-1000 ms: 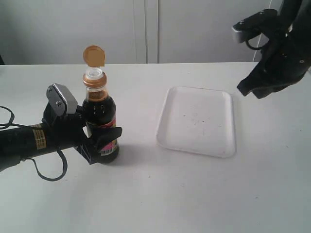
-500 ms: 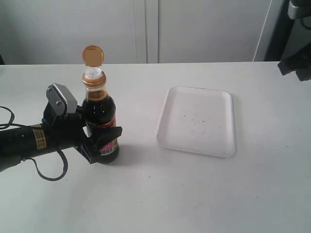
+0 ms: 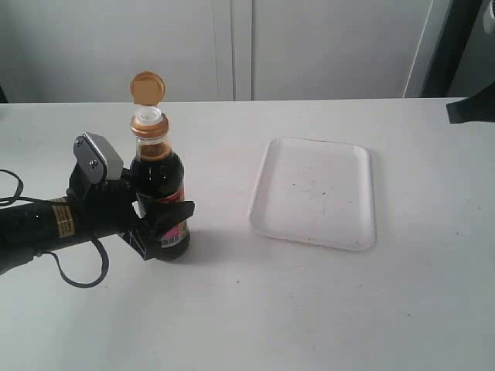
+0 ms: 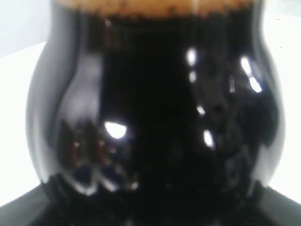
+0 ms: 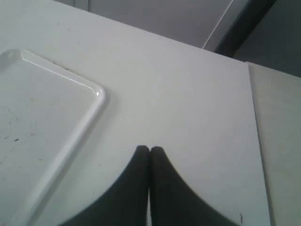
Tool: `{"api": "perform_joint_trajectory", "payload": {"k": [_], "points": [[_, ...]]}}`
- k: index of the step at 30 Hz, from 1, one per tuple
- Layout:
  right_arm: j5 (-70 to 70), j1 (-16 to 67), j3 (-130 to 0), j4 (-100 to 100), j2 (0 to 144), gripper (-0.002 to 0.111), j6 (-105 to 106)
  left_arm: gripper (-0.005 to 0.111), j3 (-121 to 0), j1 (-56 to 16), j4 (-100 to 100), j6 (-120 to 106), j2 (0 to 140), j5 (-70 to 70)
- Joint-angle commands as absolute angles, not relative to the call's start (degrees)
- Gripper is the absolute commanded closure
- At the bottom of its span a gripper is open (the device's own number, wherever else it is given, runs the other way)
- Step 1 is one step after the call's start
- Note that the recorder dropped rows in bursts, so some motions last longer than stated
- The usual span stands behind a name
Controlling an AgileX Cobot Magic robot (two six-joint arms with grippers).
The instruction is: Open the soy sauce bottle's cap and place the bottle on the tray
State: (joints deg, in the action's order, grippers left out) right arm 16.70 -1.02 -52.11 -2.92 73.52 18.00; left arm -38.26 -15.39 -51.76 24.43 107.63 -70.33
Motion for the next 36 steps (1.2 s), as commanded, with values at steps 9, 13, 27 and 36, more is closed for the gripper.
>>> {"api": "perform_joint_trajectory", "payload": {"k": [9,13,27,36], "points": [[6.92,-1.36,-46.74,-3.15,71.83,0.108,17.72,0.107,-38.02,-15.59,-52.78,25.7,99.33,-69.96],[6.79,-1.36,-46.74,-3.15,71.83,0.108,17.72,0.107,-38.02,-15.84,-52.03,25.7,96.58,-69.96],[7.54,-1.36,-46.74,-3.15,71.83,0.108,17.6,0.107,-43.66,-28.96,-38.3,20.99,96.75,-69.96],[7.66,-1.25,-46.74,-3.15,71.83,0.108,17.25,0.107,-48.44,-32.76,-35.56,19.26,100.76,-69.96]]}}
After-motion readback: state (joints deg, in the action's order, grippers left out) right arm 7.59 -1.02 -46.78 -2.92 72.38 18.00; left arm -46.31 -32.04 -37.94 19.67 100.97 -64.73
